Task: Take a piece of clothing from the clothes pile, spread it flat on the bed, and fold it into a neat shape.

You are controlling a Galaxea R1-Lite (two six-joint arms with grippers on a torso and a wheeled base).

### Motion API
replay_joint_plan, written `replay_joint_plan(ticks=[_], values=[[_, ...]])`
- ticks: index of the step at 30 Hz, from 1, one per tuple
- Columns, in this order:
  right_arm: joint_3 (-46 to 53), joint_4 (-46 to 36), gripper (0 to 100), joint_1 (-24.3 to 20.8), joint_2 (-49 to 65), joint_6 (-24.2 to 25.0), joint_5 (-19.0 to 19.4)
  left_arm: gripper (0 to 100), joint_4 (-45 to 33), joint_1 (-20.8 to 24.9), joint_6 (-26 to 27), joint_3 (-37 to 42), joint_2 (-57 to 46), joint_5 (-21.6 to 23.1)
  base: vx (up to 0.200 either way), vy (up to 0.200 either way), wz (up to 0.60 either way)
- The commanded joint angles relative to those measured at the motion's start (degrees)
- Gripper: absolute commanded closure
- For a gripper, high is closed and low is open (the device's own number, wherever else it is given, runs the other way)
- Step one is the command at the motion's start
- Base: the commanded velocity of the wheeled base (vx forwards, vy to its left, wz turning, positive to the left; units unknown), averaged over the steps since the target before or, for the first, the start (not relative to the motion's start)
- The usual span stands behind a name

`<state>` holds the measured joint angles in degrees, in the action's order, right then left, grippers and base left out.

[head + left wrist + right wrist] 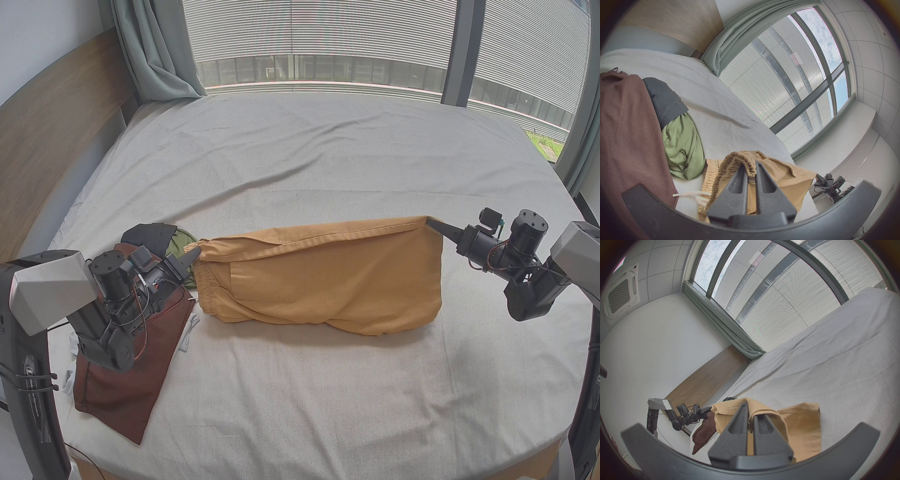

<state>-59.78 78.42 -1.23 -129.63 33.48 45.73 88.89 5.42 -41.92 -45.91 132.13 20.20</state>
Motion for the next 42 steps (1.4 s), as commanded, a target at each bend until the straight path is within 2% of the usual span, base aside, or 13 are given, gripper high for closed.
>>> replay_joint_plan(ticks=[1,10,18,19,20,21,25,29,37,42], values=[[-3.6,-0.7,100,0.0,-3.1,0.1,0.0,100,0.0,0.0,-0.4,-3.4,3.8,-0.1,0.000,0.000,0.00],[-7.6,-2.4,100,0.0,-5.9,0.1,-0.1,100,0.0,0.4,-1.9,-8.8,6.9,-0.1,0.000,0.000,0.00],[-8.7,-2.8,100,0.0,-6.2,0.1,-0.1,100,0.0,0.6,-2.7,-9.6,7.5,0.0,0.000,0.000,0.00],[-8.7,-3.1,100,0.0,-6.2,0.1,-0.1,0,0.0,0.6,-2.7,-9.6,7.5,0.0,0.000,0.000,0.00],[-8.7,-3.1,100,-0.1,-6.3,0.1,-0.2,0,0.0,0.6,-2.7,-9.5,7.5,0.0,0.000,0.000,0.00],[-8.9,-3.3,0,0.0,-6.6,0.1,-0.4,0,0.0,0.6,-2.7,-9.6,7.6,0.1,0.000,0.000,0.00],[-11.8,-3.5,0,-0.1,-8.4,0.0,-2.8,0,-0.1,0.3,-4.1,-12.2,8.0,-0.5,0.000,0.000,0.00],[-11.1,-3.4,0,0.0,-7.8,0.0,-3.2,0,0.0,0.2,-4.6,-11.8,7.4,-2.7,0.000,0.000,0.00],[-3.1,-2.6,0,-0.6,-3.2,-1.5,-3.4,0,0.1,0.6,-4.3,-9.5,5.2,-2.6,0.000,0.000,0.00],[4.7,-1.9,0,-0.5,0.2,-4.9,-3.4,0,0.1,0.8,-4.1,-5.9,1.3,-1.8,0.000,0.000,0.00]])
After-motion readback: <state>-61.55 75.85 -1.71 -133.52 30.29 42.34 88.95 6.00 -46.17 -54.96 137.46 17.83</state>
